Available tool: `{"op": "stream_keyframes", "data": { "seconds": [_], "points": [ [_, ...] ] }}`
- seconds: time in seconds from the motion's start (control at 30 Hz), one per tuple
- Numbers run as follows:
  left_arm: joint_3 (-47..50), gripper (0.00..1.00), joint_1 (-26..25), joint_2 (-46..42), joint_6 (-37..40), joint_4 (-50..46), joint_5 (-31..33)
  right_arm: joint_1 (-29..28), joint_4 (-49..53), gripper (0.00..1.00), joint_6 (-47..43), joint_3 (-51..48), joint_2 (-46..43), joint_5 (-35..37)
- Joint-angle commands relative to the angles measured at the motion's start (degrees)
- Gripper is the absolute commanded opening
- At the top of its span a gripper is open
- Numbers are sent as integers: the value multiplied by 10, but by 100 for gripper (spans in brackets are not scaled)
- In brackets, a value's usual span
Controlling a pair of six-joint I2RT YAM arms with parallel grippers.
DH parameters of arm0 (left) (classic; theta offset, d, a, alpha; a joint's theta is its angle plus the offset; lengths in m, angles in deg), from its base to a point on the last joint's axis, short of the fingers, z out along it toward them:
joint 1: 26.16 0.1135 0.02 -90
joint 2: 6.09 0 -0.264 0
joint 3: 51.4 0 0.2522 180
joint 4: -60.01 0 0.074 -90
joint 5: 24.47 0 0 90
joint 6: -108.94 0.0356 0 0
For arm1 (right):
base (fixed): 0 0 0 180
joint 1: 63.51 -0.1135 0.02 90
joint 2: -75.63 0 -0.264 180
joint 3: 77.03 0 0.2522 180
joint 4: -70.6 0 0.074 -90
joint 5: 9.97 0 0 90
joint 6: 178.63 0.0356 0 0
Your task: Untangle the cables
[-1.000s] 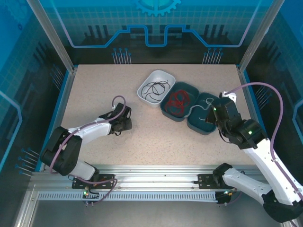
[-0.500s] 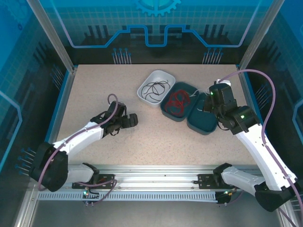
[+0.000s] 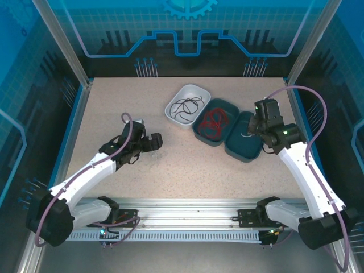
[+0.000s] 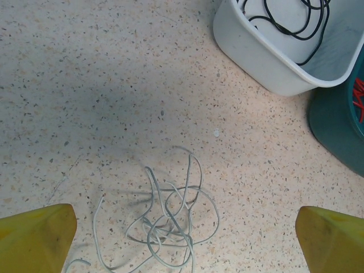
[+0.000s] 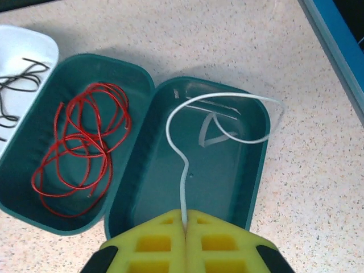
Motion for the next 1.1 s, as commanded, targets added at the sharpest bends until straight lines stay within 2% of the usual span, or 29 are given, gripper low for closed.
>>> {"op": "stream_keyframes", "data": {
  "seconds": [0.0, 0.37, 0.57, 0.77, 0.9, 1.07],
  "points": [
    [7, 99, 6, -9, 12, -8, 14, 20, -33, 3, -11, -21, 9, -30],
    [9, 99, 6, -11, 13, -9, 21, 67, -82, 6, -18, -63, 97, -50],
    [11, 99, 7, -13, 19, -11, 10, 72, -109, 11, -26, -66, 161, -52],
    [20, 99, 7, -17, 15, -9, 4, 73, -120, 10, -36, -55, 229, -64],
    [22, 99, 8, -17, 15, -12, 8, 73, -118, 18, -38, -46, 259, -71],
    [23, 99, 8, -18, 14, -13, 12, 73, -116, 32, -39, -48, 254, -75]
  ]
}}
